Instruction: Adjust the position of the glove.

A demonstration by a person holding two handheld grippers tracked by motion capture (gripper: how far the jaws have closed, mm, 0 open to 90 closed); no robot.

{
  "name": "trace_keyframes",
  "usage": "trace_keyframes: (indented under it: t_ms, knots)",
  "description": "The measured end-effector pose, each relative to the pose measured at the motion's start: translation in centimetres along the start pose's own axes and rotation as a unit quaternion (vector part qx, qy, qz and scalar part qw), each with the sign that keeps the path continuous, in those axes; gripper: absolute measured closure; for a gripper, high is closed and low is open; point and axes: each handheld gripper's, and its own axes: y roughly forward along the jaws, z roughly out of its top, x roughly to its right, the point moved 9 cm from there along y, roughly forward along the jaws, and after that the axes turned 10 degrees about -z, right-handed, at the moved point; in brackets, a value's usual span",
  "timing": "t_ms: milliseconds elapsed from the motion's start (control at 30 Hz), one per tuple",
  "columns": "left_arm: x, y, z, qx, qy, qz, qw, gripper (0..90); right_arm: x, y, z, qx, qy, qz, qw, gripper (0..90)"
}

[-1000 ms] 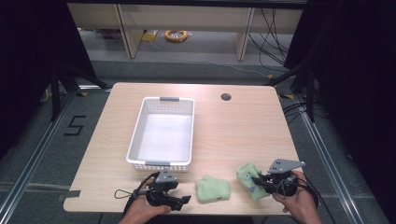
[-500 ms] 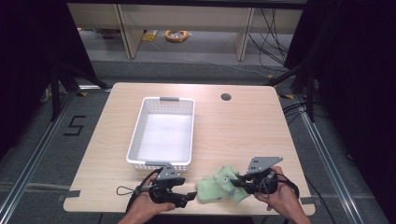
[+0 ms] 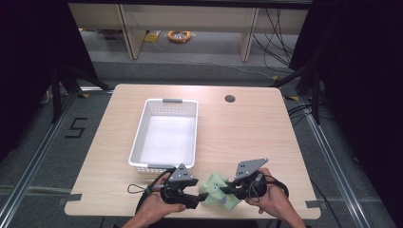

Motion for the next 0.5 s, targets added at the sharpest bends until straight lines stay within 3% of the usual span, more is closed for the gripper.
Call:
trace_keyframes:
  t_ms: [67, 100, 133, 233, 333, 367, 400, 500]
  knots:
    - [-0.04, 0.11, 0.2, -0.003, 0.013, -0.002, 0.9999, 41.4, -0.32, 0.16, 0.17, 0.002, -0.007, 0.007, 1.0, 82.6]
    - [0.05, 0.24, 0.23, -0.002, 0.005, -0.005, 1.0, 42.0, -0.5, 0.16, 0.22, 0.002, -0.008, 0.013, 0.9999, 82.6]
    - [0.05, 0.36, 0.35, -0.002, 0.014, -0.01, 0.9999, 42.9, -0.64, 0.21, 0.33, 0.003, -0.005, 0.013, 0.9999, 82.5]
    - [0.32, 0.81, 0.15, -0.009, -0.008, -0.034, 0.9993, 46.0, -0.84, 0.24, 0.53, 0.005, -0.013, 0.023, 0.9996, 82.5]
    - [0.05, 0.87, -0.1, -0.016, 0.007, -0.024, 0.9996, 60.7, -0.75, 0.3, 0.66, 0.005, -0.014, 0.022, 0.9997, 82.6]
    - [0.11, 0.92, -0.14, -0.011, -0.006, -0.023, 0.9997, 65.3, -0.7, 0.35, 0.73, 0.007, -0.013, 0.021, 0.9997, 82.6]
    - [0.01, 0.9, -0.13, -0.012, 0.0, -0.022, 0.9997, 69.5, -0.56, 0.39, 0.75, 0.004, -0.009, 0.016, 0.9998, 82.7]
    - [0.06, 0.93, -0.15, -0.007, -0.015, -0.019, 0.9997, 74.4, -0.19, 0.73, 0.79, -0.003, -0.015, 0.014, 0.9998, 82.8]
